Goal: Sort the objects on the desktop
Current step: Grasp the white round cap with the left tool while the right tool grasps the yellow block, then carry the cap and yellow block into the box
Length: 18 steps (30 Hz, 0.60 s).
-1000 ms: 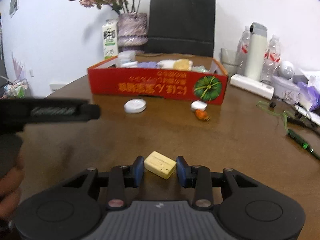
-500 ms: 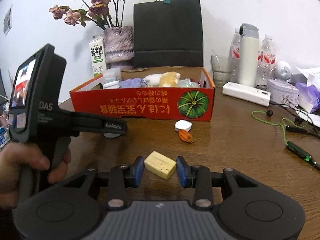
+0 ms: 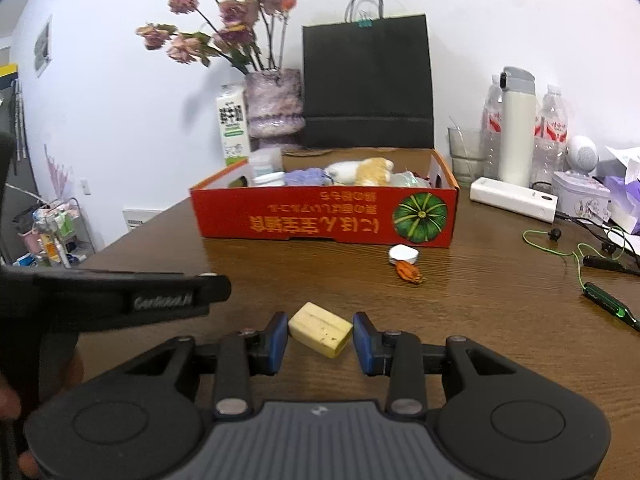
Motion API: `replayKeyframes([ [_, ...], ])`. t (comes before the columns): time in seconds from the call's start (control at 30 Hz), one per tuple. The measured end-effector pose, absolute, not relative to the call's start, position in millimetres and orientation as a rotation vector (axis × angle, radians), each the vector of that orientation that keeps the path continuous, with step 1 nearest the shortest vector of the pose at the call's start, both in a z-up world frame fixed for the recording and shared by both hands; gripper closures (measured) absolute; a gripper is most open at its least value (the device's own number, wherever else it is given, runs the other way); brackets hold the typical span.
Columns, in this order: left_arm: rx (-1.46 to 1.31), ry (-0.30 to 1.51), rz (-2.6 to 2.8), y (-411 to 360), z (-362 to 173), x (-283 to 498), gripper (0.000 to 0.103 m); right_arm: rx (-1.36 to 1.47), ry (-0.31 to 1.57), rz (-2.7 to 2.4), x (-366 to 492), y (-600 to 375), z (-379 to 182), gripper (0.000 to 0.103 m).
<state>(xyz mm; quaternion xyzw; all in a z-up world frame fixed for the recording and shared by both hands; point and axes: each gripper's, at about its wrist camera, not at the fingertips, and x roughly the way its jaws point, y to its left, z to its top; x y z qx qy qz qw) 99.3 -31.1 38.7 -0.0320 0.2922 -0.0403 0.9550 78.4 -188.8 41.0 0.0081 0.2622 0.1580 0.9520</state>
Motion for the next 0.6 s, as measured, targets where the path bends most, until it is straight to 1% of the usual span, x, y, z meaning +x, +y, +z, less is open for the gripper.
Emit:
replayKeyframes([
  [0.4,-0.036,0.539,-0.126,-28,50,21,0.063,-0.011,0.491,0.317,19,-181,56,0.069],
  [0.6,-0.040,0.543,-0.123,-18,44,-6,0.063,-0.040,0.498,0.300,-5,-182,54,0.069],
])
